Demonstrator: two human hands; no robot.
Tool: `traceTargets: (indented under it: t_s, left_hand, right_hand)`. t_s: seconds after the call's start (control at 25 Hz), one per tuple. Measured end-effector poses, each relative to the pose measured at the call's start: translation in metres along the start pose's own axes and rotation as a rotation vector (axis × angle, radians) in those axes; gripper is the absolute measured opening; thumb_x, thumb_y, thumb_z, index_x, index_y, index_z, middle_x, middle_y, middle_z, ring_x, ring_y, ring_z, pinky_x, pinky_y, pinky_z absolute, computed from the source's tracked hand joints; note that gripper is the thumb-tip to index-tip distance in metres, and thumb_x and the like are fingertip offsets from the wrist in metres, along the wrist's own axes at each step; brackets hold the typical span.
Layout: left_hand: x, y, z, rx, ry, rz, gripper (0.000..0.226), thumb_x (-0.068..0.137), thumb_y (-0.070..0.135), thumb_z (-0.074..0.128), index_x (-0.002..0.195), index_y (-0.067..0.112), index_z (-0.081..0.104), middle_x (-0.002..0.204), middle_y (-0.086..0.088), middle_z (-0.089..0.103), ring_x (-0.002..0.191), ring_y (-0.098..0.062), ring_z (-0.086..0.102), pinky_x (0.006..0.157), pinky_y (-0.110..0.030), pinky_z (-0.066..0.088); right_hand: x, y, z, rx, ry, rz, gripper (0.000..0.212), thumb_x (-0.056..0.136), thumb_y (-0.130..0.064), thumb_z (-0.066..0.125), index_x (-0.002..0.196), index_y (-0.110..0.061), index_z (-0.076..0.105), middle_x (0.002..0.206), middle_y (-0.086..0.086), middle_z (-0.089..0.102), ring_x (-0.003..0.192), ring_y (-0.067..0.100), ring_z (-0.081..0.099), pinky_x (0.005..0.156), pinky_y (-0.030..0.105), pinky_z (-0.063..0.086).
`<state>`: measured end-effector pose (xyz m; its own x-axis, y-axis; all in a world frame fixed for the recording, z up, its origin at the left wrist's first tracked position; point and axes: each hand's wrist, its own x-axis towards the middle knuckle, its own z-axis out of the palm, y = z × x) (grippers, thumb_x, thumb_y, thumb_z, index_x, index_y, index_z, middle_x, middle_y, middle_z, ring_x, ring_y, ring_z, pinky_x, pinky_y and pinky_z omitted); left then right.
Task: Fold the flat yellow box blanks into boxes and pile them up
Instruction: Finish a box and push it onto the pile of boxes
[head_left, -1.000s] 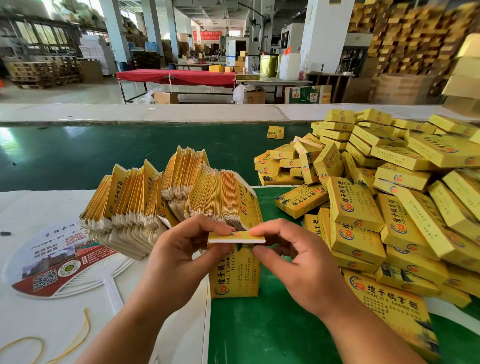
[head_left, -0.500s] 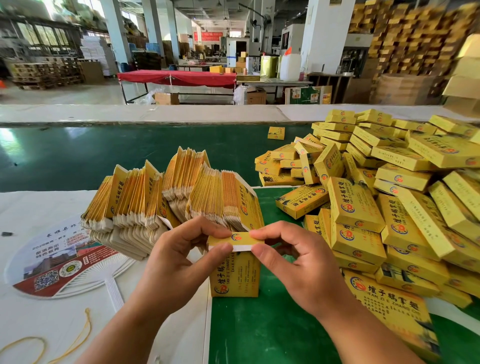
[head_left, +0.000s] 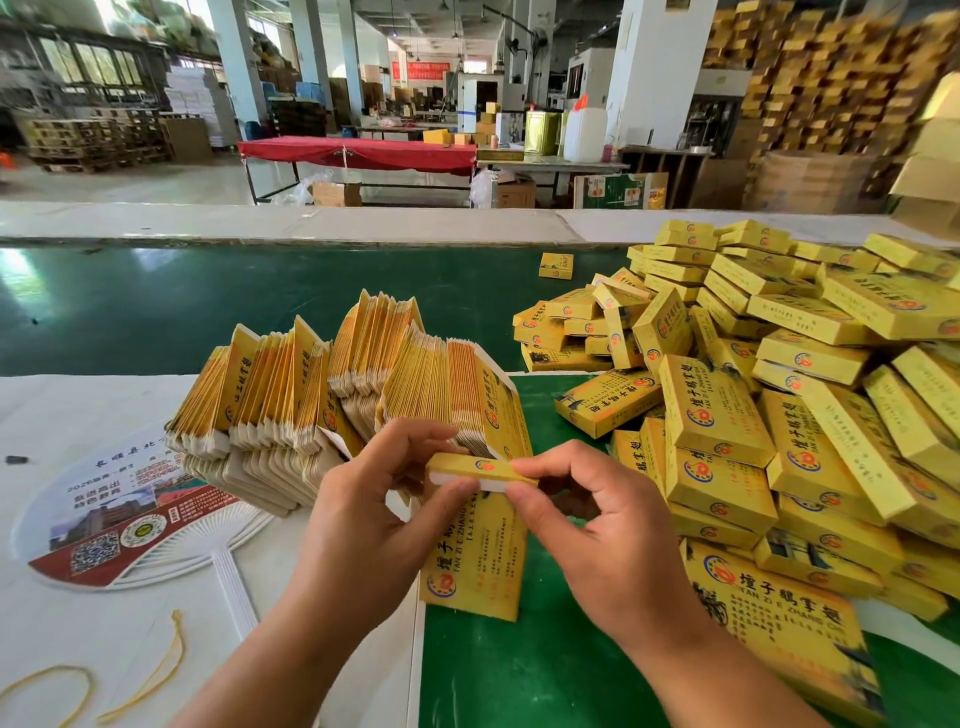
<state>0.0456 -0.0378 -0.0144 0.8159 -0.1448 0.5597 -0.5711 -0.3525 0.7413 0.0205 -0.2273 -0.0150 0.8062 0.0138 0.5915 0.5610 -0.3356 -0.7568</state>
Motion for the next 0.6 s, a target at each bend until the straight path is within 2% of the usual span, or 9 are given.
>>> traceTargets:
  t_s: [0.12, 0.24, 0.32, 0.44, 0.6]
  left_hand:
    - [-0.009, 0.008, 0.010, 0.160, 0.091, -0.060, 0.057, 0.075, 0.064, 0.067, 0.121, 0.035, 0.052, 0.097, 0.025, 0.065, 0.093, 0.003, 0.062, 0.074, -0.014, 0.052]
    - [-0.019, 0.017, 0.024, 0.302, 0.008, -0.085, 0.088, 0.059, 0.076, 0.064, 0.132, 0.033, 0.040, 0.109, 0.023, 0.057, 0.099, 0.004, 0.055, 0.081, -0.018, 0.047]
    - [-0.021, 0.019, 0.028, 0.339, -0.005, -0.111, 0.087, 0.058, 0.073, 0.063, 0.131, 0.032, 0.038, 0.109, 0.021, 0.055, 0.100, -0.002, 0.054, 0.081, -0.020, 0.045]
    - [-0.019, 0.020, 0.025, 0.373, 0.001, -0.116, 0.069, 0.062, 0.064, 0.062, 0.121, 0.032, 0.043, 0.098, 0.022, 0.054, 0.088, -0.005, 0.055, 0.071, -0.020, 0.044]
    - [-0.019, 0.026, 0.023, 0.442, -0.041, -0.066, 0.068, 0.060, 0.062, 0.062, 0.119, 0.033, 0.046, 0.096, 0.022, 0.053, 0.084, -0.003, 0.052, 0.066, -0.012, 0.039]
  right_hand:
    - [-0.002, -0.001, 0.002, 0.024, 0.113, 0.019, 0.013, 0.086, -0.027, 0.071, 0.091, -0.015, 0.073, 0.072, -0.015, 0.066, 0.062, 0.003, 0.062, 0.054, 0.009, 0.044]
    - [-0.003, -0.003, 0.008, 0.020, 0.173, 0.019, 0.009, 0.084, -0.024, 0.073, 0.086, -0.015, 0.071, 0.071, -0.011, 0.067, 0.061, 0.004, 0.063, 0.053, 0.009, 0.045]
    - [-0.005, -0.004, 0.013, 0.023, 0.147, 0.022, 0.011, 0.082, -0.023, 0.074, 0.079, -0.014, 0.068, 0.070, -0.008, 0.066, 0.060, 0.006, 0.063, 0.052, 0.012, 0.046]
    - [-0.006, -0.006, 0.018, 0.020, 0.065, 0.068, 0.018, 0.081, -0.031, 0.072, 0.074, -0.017, 0.065, 0.073, -0.002, 0.066, 0.065, 0.014, 0.065, 0.055, 0.022, 0.053]
    - [-0.006, -0.007, 0.016, 0.078, 0.045, 0.118, 0.004, 0.085, -0.028, 0.072, 0.085, -0.025, 0.070, 0.074, -0.010, 0.070, 0.066, 0.008, 0.067, 0.054, 0.015, 0.051]
